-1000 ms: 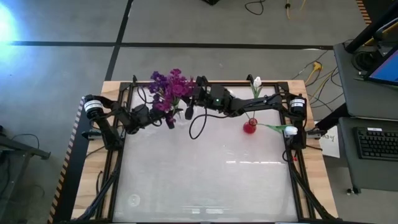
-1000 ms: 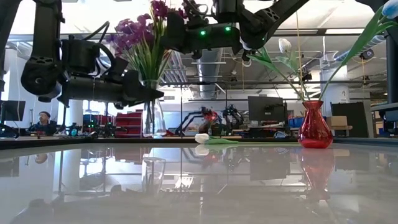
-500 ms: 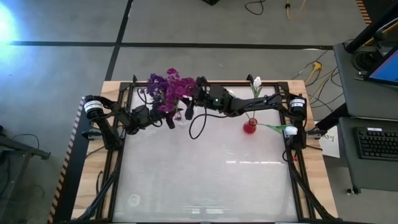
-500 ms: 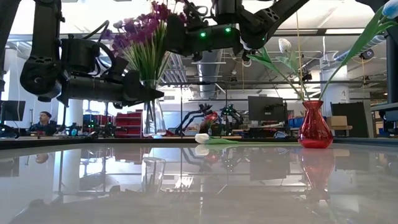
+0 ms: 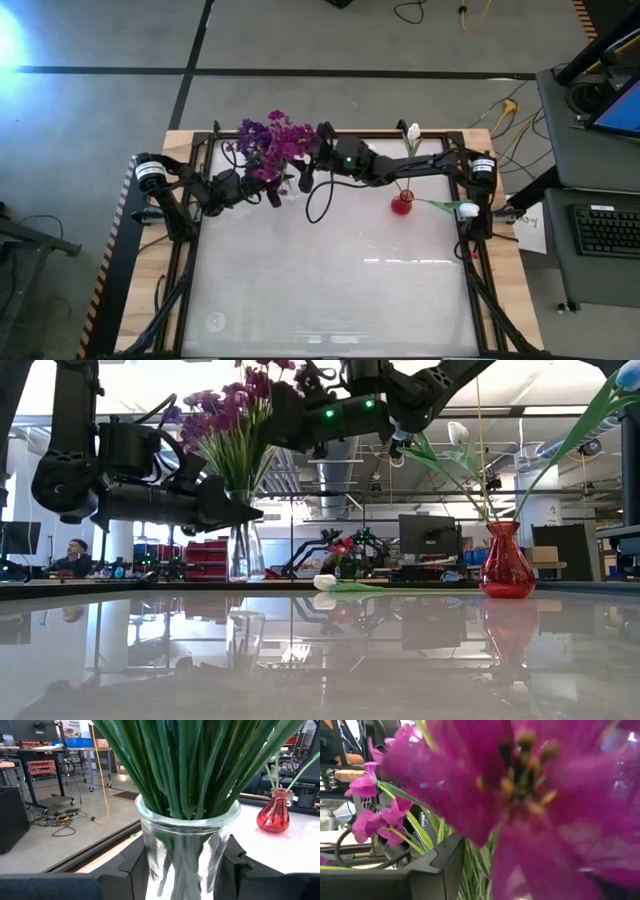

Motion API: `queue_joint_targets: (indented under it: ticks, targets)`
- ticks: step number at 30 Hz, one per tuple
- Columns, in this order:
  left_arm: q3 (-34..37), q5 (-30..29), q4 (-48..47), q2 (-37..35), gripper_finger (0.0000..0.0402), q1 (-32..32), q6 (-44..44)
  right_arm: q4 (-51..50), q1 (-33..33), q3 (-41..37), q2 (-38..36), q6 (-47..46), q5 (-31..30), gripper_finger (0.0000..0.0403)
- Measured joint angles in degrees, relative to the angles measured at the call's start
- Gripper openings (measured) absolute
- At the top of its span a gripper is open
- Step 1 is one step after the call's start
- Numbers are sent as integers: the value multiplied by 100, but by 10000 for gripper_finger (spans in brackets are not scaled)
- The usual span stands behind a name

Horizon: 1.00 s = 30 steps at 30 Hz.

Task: Sort flowers into vase by color
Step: Put the violet flower into the transparent vase

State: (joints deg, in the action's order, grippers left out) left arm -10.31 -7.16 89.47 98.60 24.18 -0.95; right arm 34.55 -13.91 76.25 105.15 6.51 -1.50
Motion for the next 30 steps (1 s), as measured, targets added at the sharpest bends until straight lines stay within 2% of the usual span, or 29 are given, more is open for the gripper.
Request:
queue_joint_targets:
  ticks: [9,19,30]
  targets:
    - [59,-155,-75,3,139,2,2,-30,43,0,-110,4,1,136]
    - [59,-136,52,3,139,-108,48,-117,63,0,-47,11,2,20]
    - [-122,-151,50,-2,139,-260,185,-142,66,0,-14,11,7,22]
